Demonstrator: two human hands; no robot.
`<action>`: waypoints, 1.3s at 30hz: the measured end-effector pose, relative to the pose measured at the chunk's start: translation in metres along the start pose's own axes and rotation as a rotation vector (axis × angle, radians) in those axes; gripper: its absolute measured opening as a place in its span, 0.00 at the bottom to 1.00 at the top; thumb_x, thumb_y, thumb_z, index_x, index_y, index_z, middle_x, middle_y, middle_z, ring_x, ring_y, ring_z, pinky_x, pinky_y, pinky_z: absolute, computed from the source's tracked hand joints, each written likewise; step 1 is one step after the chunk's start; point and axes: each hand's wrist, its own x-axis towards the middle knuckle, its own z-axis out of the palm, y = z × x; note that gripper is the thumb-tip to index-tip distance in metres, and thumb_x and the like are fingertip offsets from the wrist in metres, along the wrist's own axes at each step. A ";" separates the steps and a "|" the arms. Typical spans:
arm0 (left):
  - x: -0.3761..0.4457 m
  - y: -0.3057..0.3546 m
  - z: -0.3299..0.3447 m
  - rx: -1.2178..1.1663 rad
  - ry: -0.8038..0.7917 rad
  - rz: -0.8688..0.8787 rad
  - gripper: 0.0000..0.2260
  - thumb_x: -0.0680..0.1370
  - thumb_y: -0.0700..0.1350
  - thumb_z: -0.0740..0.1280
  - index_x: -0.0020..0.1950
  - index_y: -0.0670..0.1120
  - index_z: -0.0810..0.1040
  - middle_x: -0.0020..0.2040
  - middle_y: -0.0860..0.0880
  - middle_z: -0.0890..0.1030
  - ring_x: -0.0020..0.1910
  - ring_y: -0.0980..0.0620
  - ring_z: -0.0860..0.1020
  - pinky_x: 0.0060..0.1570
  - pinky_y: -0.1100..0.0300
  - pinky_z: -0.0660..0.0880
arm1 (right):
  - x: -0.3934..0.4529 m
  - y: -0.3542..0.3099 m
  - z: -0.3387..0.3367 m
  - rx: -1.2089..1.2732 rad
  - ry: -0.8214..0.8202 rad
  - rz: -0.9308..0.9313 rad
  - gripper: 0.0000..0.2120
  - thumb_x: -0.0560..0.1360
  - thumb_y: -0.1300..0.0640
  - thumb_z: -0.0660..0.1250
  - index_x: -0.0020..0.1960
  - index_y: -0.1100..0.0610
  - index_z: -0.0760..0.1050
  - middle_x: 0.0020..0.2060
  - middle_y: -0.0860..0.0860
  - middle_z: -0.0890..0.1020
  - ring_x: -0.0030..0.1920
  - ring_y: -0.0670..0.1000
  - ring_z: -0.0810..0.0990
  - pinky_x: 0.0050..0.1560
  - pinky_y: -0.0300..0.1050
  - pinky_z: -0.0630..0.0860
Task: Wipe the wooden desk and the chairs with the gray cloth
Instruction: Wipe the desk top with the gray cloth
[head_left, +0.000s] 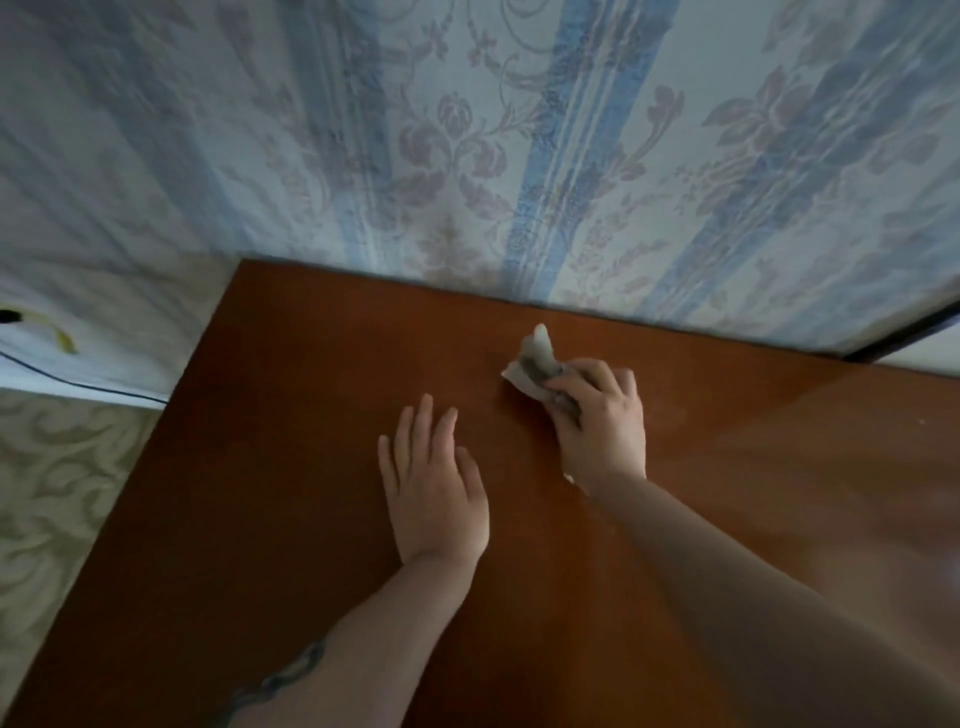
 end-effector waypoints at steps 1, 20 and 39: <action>0.000 -0.001 0.000 -0.039 0.037 -0.051 0.18 0.81 0.45 0.56 0.72 0.50 0.68 0.76 0.51 0.62 0.76 0.52 0.55 0.76 0.51 0.47 | -0.006 -0.002 -0.004 0.024 0.011 -0.048 0.08 0.74 0.58 0.71 0.52 0.53 0.82 0.56 0.48 0.77 0.53 0.52 0.69 0.47 0.47 0.73; 0.003 -0.003 0.008 0.007 0.139 -0.137 0.22 0.81 0.49 0.47 0.71 0.48 0.68 0.71 0.51 0.70 0.73 0.53 0.61 0.75 0.50 0.51 | 0.013 -0.015 0.008 0.165 -0.284 -0.403 0.17 0.74 0.59 0.66 0.62 0.51 0.77 0.64 0.52 0.70 0.62 0.54 0.69 0.61 0.51 0.72; 0.004 -0.003 0.012 0.111 0.093 -0.125 0.24 0.79 0.52 0.48 0.71 0.47 0.68 0.71 0.50 0.70 0.72 0.50 0.64 0.73 0.47 0.53 | 0.007 -0.022 0.004 0.167 -0.322 -0.308 0.25 0.71 0.69 0.63 0.62 0.50 0.79 0.66 0.49 0.72 0.62 0.55 0.68 0.62 0.50 0.68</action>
